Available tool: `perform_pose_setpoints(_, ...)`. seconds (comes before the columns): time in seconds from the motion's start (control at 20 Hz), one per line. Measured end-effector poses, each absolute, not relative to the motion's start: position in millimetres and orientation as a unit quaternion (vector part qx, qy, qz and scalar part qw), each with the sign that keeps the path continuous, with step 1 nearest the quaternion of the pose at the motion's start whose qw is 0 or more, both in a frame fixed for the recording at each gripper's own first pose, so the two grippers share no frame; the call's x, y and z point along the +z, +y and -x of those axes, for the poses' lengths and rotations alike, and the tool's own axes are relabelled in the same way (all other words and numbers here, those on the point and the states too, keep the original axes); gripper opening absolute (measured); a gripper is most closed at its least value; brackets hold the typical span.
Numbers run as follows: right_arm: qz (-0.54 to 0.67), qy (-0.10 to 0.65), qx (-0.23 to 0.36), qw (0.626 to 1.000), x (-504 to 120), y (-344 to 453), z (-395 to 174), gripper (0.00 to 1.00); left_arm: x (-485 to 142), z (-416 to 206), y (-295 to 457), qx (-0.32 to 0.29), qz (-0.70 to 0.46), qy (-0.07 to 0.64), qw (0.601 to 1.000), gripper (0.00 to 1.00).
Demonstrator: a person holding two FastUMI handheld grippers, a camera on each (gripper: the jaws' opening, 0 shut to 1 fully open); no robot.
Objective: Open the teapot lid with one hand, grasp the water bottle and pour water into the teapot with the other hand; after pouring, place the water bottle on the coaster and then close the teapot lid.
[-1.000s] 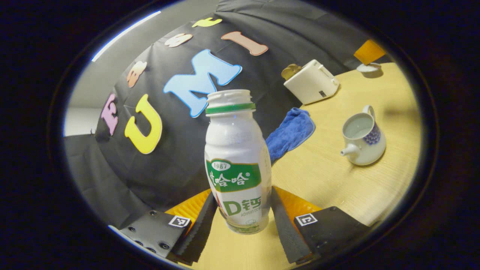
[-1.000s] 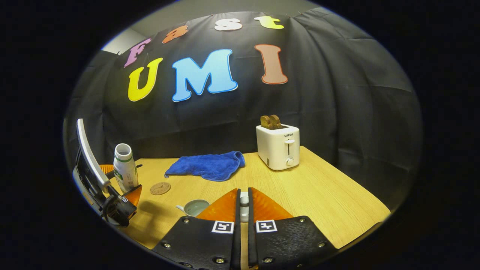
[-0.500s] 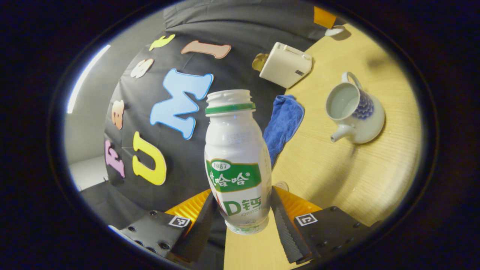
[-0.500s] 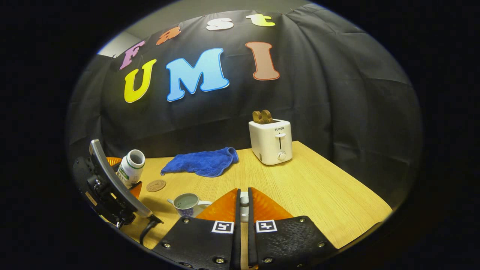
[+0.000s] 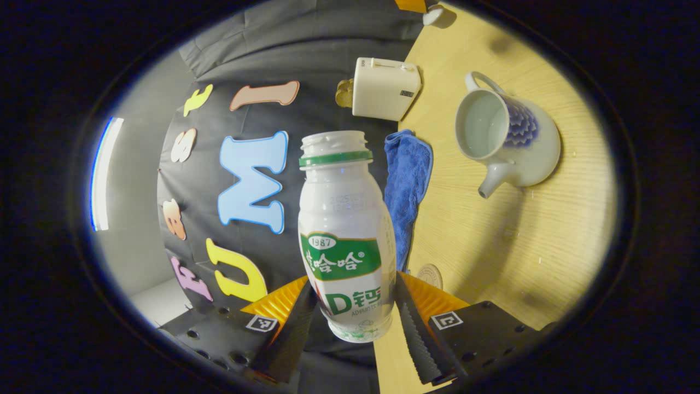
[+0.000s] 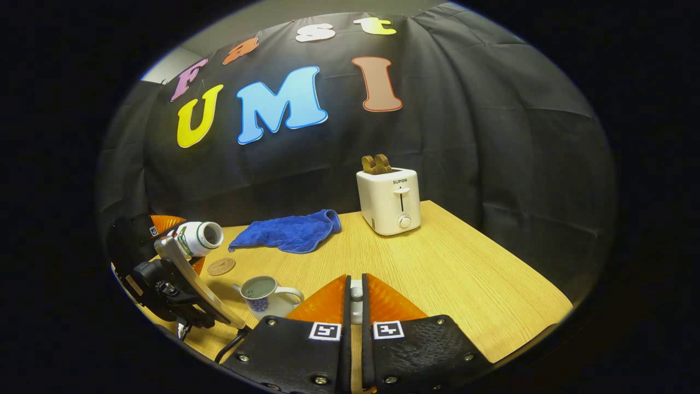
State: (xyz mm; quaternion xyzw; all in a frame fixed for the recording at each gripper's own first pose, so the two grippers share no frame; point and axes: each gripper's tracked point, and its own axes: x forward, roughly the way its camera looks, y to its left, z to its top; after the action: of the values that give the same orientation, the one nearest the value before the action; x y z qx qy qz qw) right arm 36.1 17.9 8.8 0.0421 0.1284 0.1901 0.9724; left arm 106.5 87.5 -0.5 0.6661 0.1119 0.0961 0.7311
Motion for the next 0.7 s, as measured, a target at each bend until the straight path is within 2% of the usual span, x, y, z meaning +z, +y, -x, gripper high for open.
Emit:
perform_pose_setpoints(0.6,-0.041,0.134,0.191,0.971,6.1,16.2,-33.0,0.07,7.3,-113.2,82.4,0.08,-0.737,0.095,0.664,0.92)
perform_pose_setpoints(0.65,-0.041,0.133,0.192,0.971,6.2,16.6,-32.1,0.07,7.6,-112.8,81.7,0.08,-0.741,0.094,0.66,0.87)
perform_pose_setpoints(0.7,-0.04,0.133,0.192,0.971,6.4,16.8,-32.1,0.07,8.1,-112.9,83.2,0.081,-0.745,0.092,0.655,0.92)
